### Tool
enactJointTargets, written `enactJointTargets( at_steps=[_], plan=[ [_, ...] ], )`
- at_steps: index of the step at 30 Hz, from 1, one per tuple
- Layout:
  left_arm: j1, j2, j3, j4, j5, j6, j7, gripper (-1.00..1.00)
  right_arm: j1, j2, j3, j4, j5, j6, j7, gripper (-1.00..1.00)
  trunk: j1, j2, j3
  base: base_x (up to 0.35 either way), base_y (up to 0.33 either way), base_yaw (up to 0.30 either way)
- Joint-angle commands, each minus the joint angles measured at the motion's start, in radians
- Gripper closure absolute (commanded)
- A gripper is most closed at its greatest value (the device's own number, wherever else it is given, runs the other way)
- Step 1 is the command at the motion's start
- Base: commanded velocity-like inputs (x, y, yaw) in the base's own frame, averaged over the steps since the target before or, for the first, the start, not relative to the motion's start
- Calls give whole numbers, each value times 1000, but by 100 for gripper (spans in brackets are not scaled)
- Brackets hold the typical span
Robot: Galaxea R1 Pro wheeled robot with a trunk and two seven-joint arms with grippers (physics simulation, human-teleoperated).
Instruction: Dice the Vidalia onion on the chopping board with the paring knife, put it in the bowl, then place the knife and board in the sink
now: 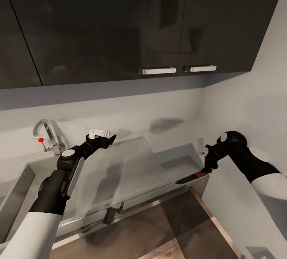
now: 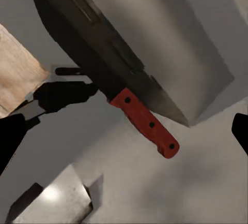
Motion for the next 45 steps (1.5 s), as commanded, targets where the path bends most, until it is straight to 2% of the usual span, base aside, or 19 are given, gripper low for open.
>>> enactJointTargets(
  at_steps=[1, 6, 14, 16, 19, 24, 35, 45],
  plan=[
    [-1, 1, -1, -1, 3, 7, -1, -100, -2, 5, 18, -1, 7, 10, 8, -100, 1, -2, -2, 0, 0, 0],
    [-1, 1, -1, -1, 3, 7, -3, -100, -2, 13, 44, -6, 17, 10, 22, -100, 1, -2, -2, 0, 0, 0],
    [-1, 1, -1, -1, 3, 7, -3, -100, -2, 12, 55, -7, 23, 9, 76, -100, 1, -2, -2, 0, 0, 0],
    [-1, 1, -1, -1, 3, 7, -3, -100, -2, 9, 56, -7, 24, 8, 82, -100, 1, -2, -2, 0, 0, 0],
    [-1, 1, -1, -1, 3, 7, -3, -100, -2, -10, 57, -7, 25, 5, 86, -100, 1, -2, -2, 0, 0, 0],
    [-1, 1, -1, -1, 3, 7, -3, -100, -2, -29, 57, -6, 38, -36, 88, -100, 1, -2, -2, 0, 0, 0],
    [-1, 1, -1, -1, 3, 7, -3, -100, -2, -33, 56, -6, 73, -45, 88, -100, 1, -2, -2, 58, 0, 0],
    [-1, 1, -1, -1, 3, 7, -3, -100, -2, -33, 55, -6, 81, -45, 88, -100, 1, -2, -2, 116, 0, 0]
  ],
)
